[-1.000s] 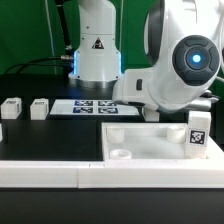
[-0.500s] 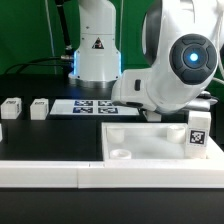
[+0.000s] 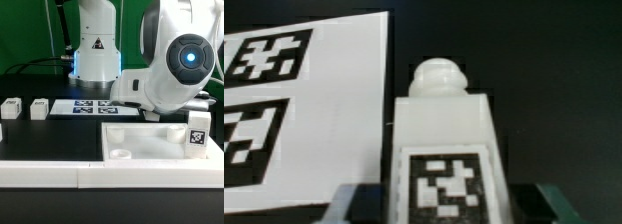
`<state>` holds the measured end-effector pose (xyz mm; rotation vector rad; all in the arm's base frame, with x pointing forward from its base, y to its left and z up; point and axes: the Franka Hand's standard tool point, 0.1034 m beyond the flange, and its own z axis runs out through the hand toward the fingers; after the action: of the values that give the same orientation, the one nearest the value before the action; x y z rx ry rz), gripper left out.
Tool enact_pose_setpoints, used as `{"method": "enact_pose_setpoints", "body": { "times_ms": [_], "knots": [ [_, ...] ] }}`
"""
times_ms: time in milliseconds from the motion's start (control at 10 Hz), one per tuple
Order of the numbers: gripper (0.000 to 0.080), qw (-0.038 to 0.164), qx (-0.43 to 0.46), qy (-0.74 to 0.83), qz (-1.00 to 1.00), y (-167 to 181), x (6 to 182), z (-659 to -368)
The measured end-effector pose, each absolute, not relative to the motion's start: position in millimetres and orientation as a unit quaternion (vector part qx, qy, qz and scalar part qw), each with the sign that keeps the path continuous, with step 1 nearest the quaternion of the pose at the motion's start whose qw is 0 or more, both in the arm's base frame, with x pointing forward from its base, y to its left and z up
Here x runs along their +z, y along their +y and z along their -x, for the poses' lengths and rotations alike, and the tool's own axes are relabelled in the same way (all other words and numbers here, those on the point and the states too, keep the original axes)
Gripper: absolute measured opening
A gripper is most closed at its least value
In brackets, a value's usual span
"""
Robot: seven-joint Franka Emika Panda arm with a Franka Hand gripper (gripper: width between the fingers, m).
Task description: Assemble square table
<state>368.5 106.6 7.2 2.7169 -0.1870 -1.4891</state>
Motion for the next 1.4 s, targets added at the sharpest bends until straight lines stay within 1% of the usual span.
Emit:
{"method": "enact_pose_setpoints", "body": {
  "times_ms": [300,400,500,600,700,900,1000,1200,1300,1400],
  "knots": [
    [0.0287,0.016,-0.482,-0.060,-0.874,103.0,9.6,-370.0],
    [0.0288,0.006,-0.488,-0.054,-0.871,91.1,28.1,-380.0],
    [0.0288,-0.006,-0.485,-0.061,-0.873,77.8,50.3,-392.5],
    [0.0288,-0.012,-0.479,-0.063,-0.875,67.9,69.5,-401.8],
    [0.0288,-0.017,-0.465,-0.065,-0.883,63.8,84.5,-410.1],
    [0.0288,-0.030,-0.464,-0.079,-0.882,51.1,113.0,-415.8],
    [0.0288,-0.037,-0.420,-0.079,-0.903,44.2,122.0,-424.7],
    [0.0288,-0.040,-0.347,-0.080,-0.933,48.5,120.0,-426.5],
    [0.0288,-0.043,-0.305,-0.080,-0.948,46.5,119.0,-436.4],
    [0.0288,-0.044,-0.258,-0.087,-0.961,35.6,116.0,-459.1]
  ]
}}
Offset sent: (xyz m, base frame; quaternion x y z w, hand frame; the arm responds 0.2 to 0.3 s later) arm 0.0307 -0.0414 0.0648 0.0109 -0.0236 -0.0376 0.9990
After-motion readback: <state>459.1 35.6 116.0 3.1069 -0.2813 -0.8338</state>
